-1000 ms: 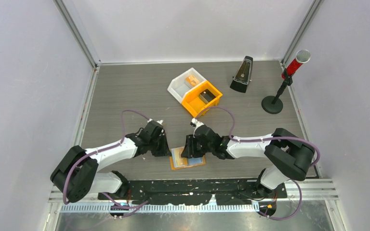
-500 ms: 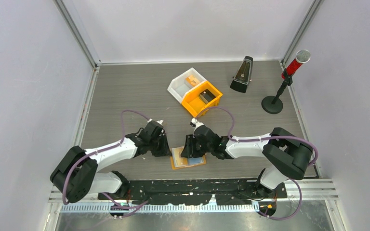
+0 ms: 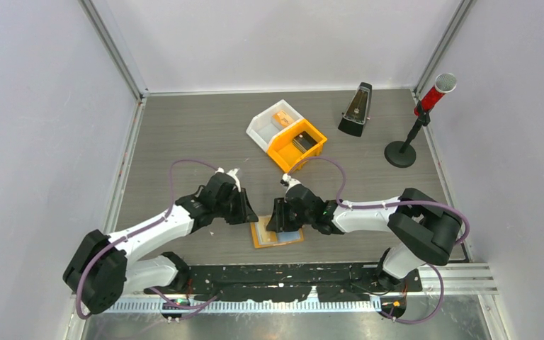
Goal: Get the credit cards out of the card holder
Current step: Remove the credit card from the card holder, then place the credit card in the storage box.
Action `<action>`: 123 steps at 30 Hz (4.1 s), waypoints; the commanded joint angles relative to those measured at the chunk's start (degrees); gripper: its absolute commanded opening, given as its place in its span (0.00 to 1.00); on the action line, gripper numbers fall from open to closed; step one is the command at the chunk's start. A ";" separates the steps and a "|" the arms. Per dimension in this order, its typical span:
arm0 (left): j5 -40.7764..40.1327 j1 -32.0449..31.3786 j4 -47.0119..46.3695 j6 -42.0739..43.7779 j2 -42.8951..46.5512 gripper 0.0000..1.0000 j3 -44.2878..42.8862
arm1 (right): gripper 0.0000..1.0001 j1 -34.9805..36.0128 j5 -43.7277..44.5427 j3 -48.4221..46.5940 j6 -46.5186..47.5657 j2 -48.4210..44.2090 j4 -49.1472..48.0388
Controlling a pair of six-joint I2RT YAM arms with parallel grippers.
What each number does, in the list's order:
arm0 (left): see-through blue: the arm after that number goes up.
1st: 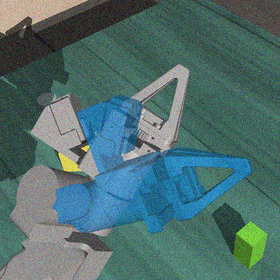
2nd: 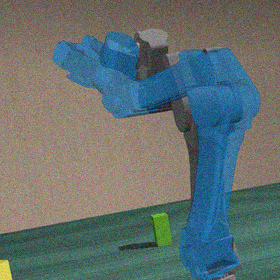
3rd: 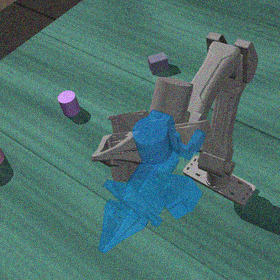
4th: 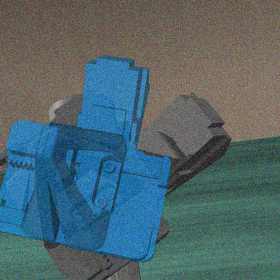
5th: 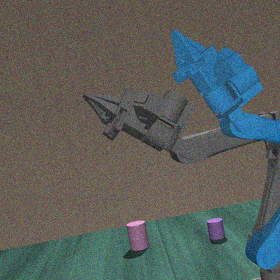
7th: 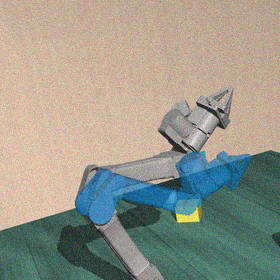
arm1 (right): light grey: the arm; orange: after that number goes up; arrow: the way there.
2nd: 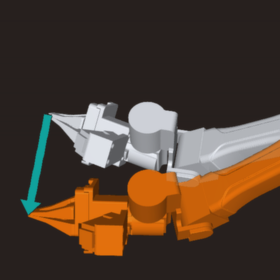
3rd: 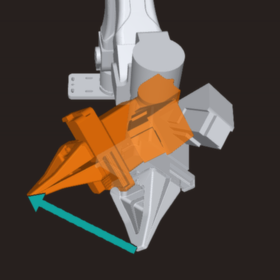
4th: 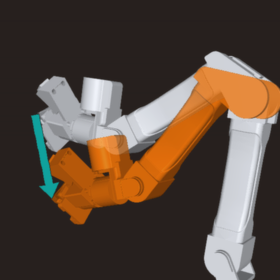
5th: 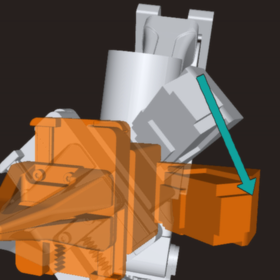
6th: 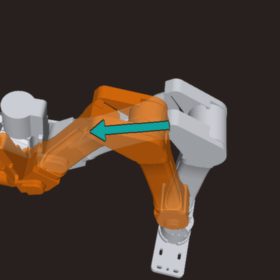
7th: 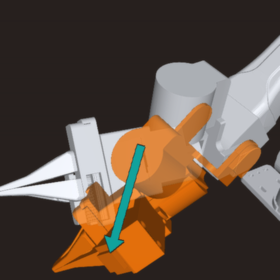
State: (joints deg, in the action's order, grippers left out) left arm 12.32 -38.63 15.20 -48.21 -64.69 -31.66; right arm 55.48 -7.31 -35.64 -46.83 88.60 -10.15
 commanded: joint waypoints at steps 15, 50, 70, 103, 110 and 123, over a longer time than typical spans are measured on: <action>-0.86 -0.26 -6.01 -0.40 -9.83 0.10 2.73 | 0.42 -0.02 1.57 0.22 1.46 -6.04 2.11; -0.62 -0.22 -6.94 -0.96 -10.51 0.09 4.57 | 0.05 -3.23 -4.24 5.14 3.05 -6.78 -6.32; 1.20 -0.22 -4.93 -0.14 -8.35 0.11 2.31 | 0.05 -7.76 -5.83 7.60 5.71 -15.33 -1.13; 17.61 -0.27 -27.22 -12.54 9.23 0.67 5.27 | 0.05 -9.87 -5.91 15.32 -12.51 -40.53 -9.68; 17.09 -0.23 -33.36 -15.46 10.80 0.68 7.93 | 0.05 -9.87 -7.38 17.87 -16.15 -42.13 -16.56; 21.03 -0.22 -49.74 -19.52 8.80 0.13 11.37 | 0.07 -9.94 -15.02 18.68 -16.88 -39.03 -23.75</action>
State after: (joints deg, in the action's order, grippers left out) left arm 30.59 -38.63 -25.56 -67.57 -55.31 -19.97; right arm 45.71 -16.34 -14.35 -65.84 48.60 -30.44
